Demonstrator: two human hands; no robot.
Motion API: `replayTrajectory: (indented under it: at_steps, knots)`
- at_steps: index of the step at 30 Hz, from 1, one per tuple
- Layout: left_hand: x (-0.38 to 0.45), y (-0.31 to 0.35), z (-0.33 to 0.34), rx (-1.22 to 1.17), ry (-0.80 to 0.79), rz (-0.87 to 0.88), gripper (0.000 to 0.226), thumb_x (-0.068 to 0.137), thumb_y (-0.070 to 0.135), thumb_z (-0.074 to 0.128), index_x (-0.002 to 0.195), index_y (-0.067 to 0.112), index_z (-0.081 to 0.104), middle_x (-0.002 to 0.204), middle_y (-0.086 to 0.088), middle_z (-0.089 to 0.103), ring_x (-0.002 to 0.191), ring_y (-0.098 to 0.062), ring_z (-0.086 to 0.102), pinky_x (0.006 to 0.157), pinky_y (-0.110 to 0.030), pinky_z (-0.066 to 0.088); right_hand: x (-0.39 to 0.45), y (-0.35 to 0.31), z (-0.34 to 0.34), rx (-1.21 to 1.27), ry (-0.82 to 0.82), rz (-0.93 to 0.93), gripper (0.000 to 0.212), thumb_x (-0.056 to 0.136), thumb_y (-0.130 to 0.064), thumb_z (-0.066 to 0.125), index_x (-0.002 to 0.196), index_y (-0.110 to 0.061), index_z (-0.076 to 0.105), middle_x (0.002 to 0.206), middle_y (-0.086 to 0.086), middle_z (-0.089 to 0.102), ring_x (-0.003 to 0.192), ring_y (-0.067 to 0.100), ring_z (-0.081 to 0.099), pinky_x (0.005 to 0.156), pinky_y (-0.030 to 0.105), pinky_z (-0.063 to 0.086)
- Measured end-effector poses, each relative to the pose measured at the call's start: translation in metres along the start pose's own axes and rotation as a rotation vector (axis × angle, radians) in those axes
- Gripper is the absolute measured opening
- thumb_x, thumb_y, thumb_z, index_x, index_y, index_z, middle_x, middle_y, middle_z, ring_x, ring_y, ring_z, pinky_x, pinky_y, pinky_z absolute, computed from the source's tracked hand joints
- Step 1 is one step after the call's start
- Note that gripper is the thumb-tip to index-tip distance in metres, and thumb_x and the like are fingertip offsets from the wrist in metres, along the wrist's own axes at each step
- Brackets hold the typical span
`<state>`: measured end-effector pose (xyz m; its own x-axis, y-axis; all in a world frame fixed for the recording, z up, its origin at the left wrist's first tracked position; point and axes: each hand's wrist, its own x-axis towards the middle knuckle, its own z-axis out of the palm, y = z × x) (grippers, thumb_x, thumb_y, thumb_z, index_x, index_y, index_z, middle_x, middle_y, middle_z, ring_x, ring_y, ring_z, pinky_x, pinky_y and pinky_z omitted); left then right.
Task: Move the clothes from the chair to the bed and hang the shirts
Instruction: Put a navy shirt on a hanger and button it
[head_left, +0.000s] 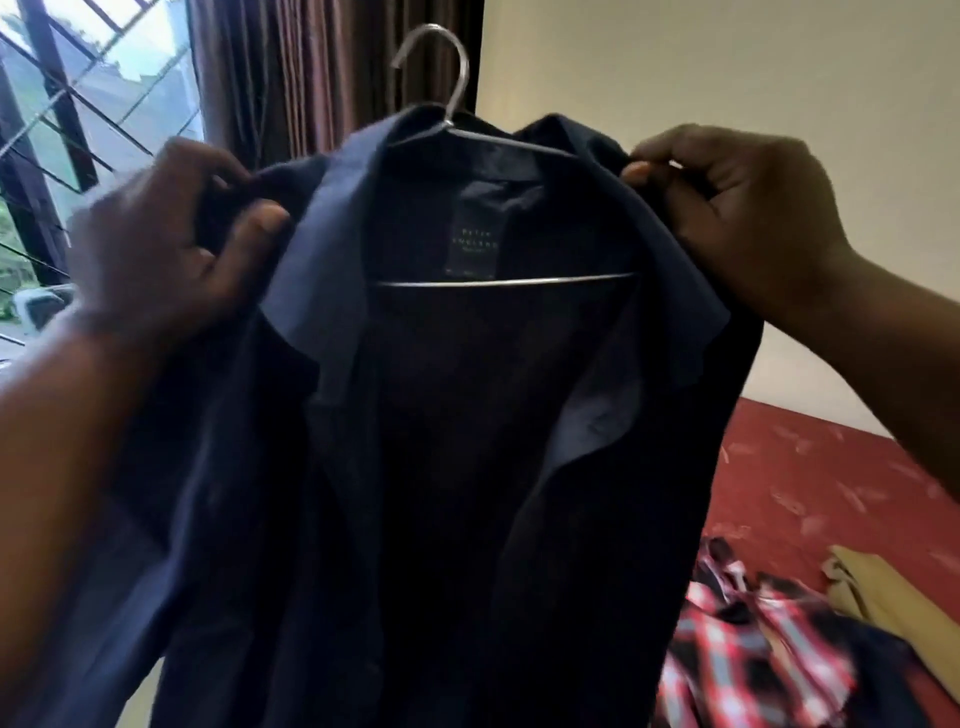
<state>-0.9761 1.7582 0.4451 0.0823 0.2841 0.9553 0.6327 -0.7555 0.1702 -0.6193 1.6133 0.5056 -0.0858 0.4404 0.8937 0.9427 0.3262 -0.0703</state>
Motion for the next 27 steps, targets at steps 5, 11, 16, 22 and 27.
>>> replayTrajectory:
  at_steps: [5, 11, 16, 22, 27]
  knots:
    - [-0.028, 0.02, 0.056, 0.209, -0.225, 0.25, 0.086, 0.083, 0.078, 0.039, 0.115, -0.001, 0.054, 0.098, -0.024, 0.062, 0.088, -0.039, 0.055, 0.069, -0.049, 0.047, -0.045, 0.068, 0.051, -0.101, -0.042, 0.052, 0.031, 0.093, -0.041, 0.045, 0.104, -0.019, 0.065, 0.093, 0.015, 0.072, 0.084, 0.041, 0.066, 0.064, 0.039, 0.045]
    - [-0.097, -0.012, 0.138, 0.275, -0.404, 0.496, 0.063, 0.088, 0.064, 0.049, 0.111, 0.005, 0.055, 0.083, -0.012, 0.064, 0.071, -0.025, 0.053, 0.057, -0.035, 0.042, -0.168, 0.144, 0.122, 0.03, -0.215, 0.135, 0.049, 0.1, -0.052, 0.033, 0.095, -0.021, 0.072, 0.075, 0.01, 0.071, 0.068, 0.03, 0.063, 0.06, 0.036, 0.043]
    - [-0.165, -0.045, 0.21, 0.201, -0.574, 0.446, 0.054, 0.089, 0.062, 0.047, 0.11, 0.013, 0.054, 0.09, -0.003, 0.053, 0.07, -0.021, 0.048, 0.055, -0.033, 0.042, -0.244, 0.183, 0.194, 0.024, -0.327, 0.201, 0.034, 0.102, -0.057, 0.018, 0.114, -0.065, 0.048, 0.066, -0.017, 0.068, 0.058, 0.002, 0.06, 0.066, 0.017, 0.045]
    - [-0.199, -0.088, 0.293, 0.216, -0.715, 0.323, 0.056, 0.089, 0.065, 0.046, 0.106, 0.012, 0.055, 0.084, -0.006, 0.053, 0.069, -0.025, 0.049, 0.062, -0.034, 0.038, -0.26, 0.231, 0.268, -0.061, -0.143, 0.172, 0.038, 0.102, -0.04, 0.041, 0.091, -0.022, 0.072, 0.064, 0.006, 0.07, 0.048, 0.027, 0.061, 0.059, 0.032, 0.04]
    - [-0.175, -0.145, 0.389, 0.188, -0.761, 0.179, 0.06, 0.078, 0.062, 0.056, 0.111, 0.012, 0.057, 0.082, -0.011, 0.055, 0.068, -0.032, 0.053, 0.063, -0.039, 0.047, -0.221, 0.295, 0.345, -0.121, -0.273, 0.243, 0.017, 0.096, -0.031, 0.045, 0.104, -0.023, 0.057, 0.07, 0.01, 0.066, 0.059, 0.035, 0.062, 0.052, 0.039, 0.044]
